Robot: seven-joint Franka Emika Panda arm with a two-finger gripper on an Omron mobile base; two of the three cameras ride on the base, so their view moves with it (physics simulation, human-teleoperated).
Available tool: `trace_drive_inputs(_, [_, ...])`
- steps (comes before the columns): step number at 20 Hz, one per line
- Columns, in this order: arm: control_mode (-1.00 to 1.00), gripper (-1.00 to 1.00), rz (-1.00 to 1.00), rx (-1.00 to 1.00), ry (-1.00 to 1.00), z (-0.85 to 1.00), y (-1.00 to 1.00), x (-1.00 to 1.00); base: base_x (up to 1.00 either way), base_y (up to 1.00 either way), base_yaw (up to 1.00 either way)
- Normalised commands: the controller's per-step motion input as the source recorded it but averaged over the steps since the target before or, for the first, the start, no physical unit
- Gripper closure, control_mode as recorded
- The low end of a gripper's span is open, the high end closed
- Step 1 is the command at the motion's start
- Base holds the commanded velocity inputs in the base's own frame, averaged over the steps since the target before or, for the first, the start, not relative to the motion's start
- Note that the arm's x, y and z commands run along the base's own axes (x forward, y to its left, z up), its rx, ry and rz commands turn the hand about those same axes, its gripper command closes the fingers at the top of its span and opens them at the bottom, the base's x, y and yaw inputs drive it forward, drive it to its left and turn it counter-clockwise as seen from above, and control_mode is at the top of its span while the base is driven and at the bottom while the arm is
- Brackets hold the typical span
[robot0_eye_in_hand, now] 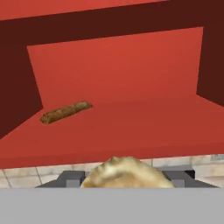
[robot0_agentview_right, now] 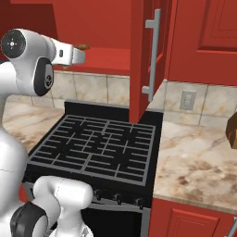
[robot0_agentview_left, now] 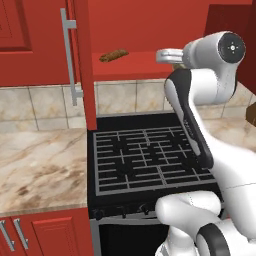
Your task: Pick the candle and candle from the dining table and place them in the open cabinet. Close the cabinet after placing the objects.
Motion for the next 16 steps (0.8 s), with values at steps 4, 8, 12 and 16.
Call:
trace_drive_inputs(4, [-1.00, 1.00, 0.00, 0.00, 0.05, 0.24, 0.00, 0.43, 0.00, 0.00, 0.00])
trace_drive_inputs(8, [-1.00, 1.00, 0.00, 0.00, 0.08, 0.25, 0.00, 0.44, 0.00, 0.00, 0.00])
trace_drive_inputs(12, [-1.00, 1.00, 0.00, 0.00, 0.12, 0.03, 0.00, 0.40, 0.00, 0.00, 0.00])
trace_drive_inputs(16, [-1.00, 1.00, 0.00, 0.00, 0.12, 0.00, 0.00, 0.42, 0.00, 0.00, 0.00])
